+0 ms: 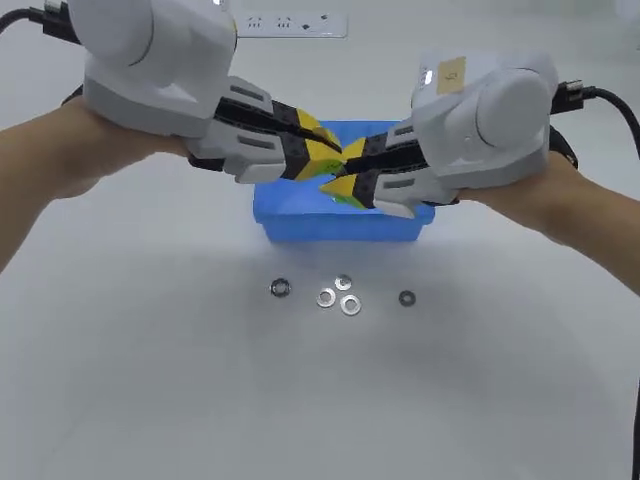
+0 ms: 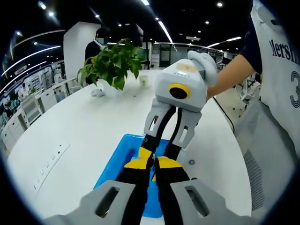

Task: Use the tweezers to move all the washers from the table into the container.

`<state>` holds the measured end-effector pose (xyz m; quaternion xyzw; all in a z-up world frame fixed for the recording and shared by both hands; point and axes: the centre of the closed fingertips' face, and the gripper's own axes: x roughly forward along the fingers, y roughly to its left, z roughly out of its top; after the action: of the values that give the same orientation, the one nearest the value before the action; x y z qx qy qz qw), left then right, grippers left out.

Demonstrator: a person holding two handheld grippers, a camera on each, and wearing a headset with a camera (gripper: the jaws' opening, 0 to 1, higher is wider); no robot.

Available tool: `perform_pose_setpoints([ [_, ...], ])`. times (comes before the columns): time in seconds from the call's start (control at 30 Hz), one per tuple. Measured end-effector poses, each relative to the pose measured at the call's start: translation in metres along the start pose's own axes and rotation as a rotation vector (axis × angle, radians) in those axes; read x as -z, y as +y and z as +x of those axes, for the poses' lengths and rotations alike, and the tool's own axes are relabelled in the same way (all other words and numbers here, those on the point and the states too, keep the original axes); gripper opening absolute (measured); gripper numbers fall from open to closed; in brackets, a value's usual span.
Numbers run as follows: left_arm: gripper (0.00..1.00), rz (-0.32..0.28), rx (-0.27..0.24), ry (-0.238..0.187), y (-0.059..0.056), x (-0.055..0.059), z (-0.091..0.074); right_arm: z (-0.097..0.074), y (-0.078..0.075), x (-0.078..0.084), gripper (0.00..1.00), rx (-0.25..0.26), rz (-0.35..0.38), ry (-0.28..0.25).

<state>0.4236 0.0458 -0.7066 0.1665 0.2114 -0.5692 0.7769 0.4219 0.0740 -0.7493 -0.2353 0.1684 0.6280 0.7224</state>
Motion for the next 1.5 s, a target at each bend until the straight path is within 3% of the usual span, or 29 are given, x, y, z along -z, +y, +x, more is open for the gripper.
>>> perform_pose_setpoints([
  [0.1,0.08,0.018,-0.005,-0.003,-0.006,-0.006,-0.004,-0.004,0.005,-0.006,0.09,-0.006,-0.010,-0.008],
  [0.3,0.08,0.035,-0.028,-0.045,-0.014,-0.022,-0.016,-0.013,0.012,-0.025,0.09,-0.013,0.031,-0.084],
  [0.47,0.08,0.044,-0.046,-0.070,-0.019,-0.026,-0.024,-0.014,0.016,-0.034,0.08,-0.009,0.019,-0.096],
  [0.57,0.07,0.040,-0.055,-0.100,-0.024,-0.037,-0.031,-0.014,0.019,-0.034,0.08,-0.010,0.014,-0.091],
  [0.73,0.07,0.048,-0.058,-0.089,-0.027,-0.034,-0.033,-0.014,0.024,-0.037,0.08,-0.016,0.016,-0.098],
  [1.17,0.08,0.057,-0.047,-0.103,-0.040,-0.045,-0.043,-0.020,0.033,-0.047,0.08,-0.027,0.004,-0.110],
  [1.5,0.07,0.091,-0.047,-0.085,-0.046,-0.045,-0.046,-0.021,0.041,-0.049,0.08,-0.043,-0.003,-0.104],
])
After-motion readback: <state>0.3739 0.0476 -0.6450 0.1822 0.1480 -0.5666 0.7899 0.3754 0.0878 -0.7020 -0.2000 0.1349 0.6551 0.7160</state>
